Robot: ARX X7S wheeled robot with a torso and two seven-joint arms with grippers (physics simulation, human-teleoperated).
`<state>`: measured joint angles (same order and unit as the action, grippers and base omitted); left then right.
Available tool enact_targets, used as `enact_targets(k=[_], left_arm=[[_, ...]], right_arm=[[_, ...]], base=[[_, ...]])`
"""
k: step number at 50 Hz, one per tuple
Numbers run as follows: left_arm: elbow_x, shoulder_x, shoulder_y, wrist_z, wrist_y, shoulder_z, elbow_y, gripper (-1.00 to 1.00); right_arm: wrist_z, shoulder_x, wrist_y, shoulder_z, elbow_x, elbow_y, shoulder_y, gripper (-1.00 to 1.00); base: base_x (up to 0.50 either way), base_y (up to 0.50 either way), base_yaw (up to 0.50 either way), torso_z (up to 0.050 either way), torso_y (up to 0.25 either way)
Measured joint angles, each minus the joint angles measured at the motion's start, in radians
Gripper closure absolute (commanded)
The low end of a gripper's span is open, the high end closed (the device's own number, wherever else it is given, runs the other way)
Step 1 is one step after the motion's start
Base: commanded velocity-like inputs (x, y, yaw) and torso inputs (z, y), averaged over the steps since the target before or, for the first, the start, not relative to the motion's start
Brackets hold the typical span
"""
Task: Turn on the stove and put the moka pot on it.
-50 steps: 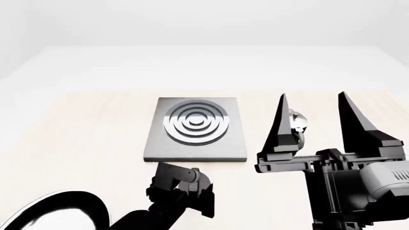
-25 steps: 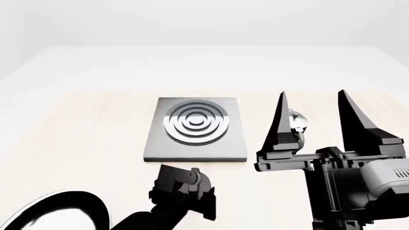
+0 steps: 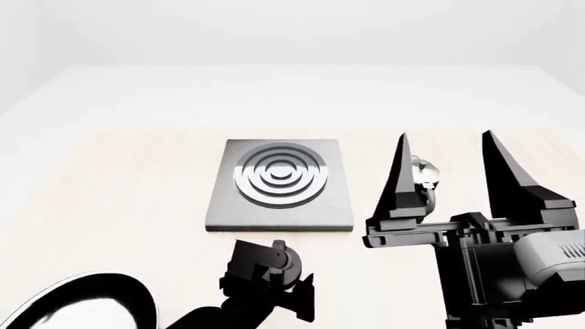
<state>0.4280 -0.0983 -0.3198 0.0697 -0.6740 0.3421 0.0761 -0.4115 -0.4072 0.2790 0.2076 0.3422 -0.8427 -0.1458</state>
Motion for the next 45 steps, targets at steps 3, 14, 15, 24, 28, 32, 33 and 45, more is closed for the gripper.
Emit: enact_targets(k=[3, 14, 15, 24, 28, 32, 33, 45], left_arm=[[0.003, 0.0, 0.0, 0.0, 0.003, 0.004, 0.004, -1.0], [-0.003, -0.003, 0.0, -0.005, 0.001, 0.019, -0.001, -1.0], [-0.003, -0.004, 0.001, -0.007, -0.002, 0.021, -0.004, -1.0], [0.011, -0.003, 0.008, -0.011, -0.024, 0.055, -0.042, -1.0], [0.026, 0.0, 0.011, -0.01, -0.034, 0.074, -0.064, -1.0], [0.038, 0.002, 0.013, -0.011, -0.045, 0.092, -0.087, -1.0], [0.041, 0.002, 0.013, -0.011, -0.047, 0.095, -0.092, -1.0], [0.057, -0.019, -0.012, -0.06, -0.086, 0.108, -0.244, -1.0]], right_arm=[[-0.001, -0.001, -0.002, 0.001, 0.0, 0.001, 0.001, -1.0], [-0.004, -0.005, -0.003, 0.004, 0.002, 0.001, -0.001, -1.0], [-0.005, -0.005, -0.002, 0.004, 0.003, 0.0, -0.002, -1.0], [-0.009, -0.009, 0.004, 0.003, 0.01, -0.002, -0.008, -1.0], [-0.01, -0.01, 0.0, 0.004, 0.009, 0.001, -0.006, -1.0], [-0.009, -0.01, -0.01, 0.006, 0.006, 0.007, -0.001, -1.0], [-0.008, -0.01, -0.012, 0.006, 0.005, 0.008, 0.0, -1.0], [-0.01, -0.014, -0.018, 0.009, 0.006, 0.014, 0.002, -1.0]], base=[[0.0, 0.0, 0.0, 0.0, 0.0], [0.0, 0.0, 0.0, 0.0, 0.0], [0.0, 0.0, 0.0, 0.0, 0.0], [0.0, 0.0, 0.0, 0.0, 0.0], [0.0, 0.0, 0.0, 0.0, 0.0], [0.0, 0.0, 0.0, 0.0, 0.0], [0.0, 0.0, 0.0, 0.0, 0.0], [0.0, 0.0, 0.0, 0.0, 0.0]])
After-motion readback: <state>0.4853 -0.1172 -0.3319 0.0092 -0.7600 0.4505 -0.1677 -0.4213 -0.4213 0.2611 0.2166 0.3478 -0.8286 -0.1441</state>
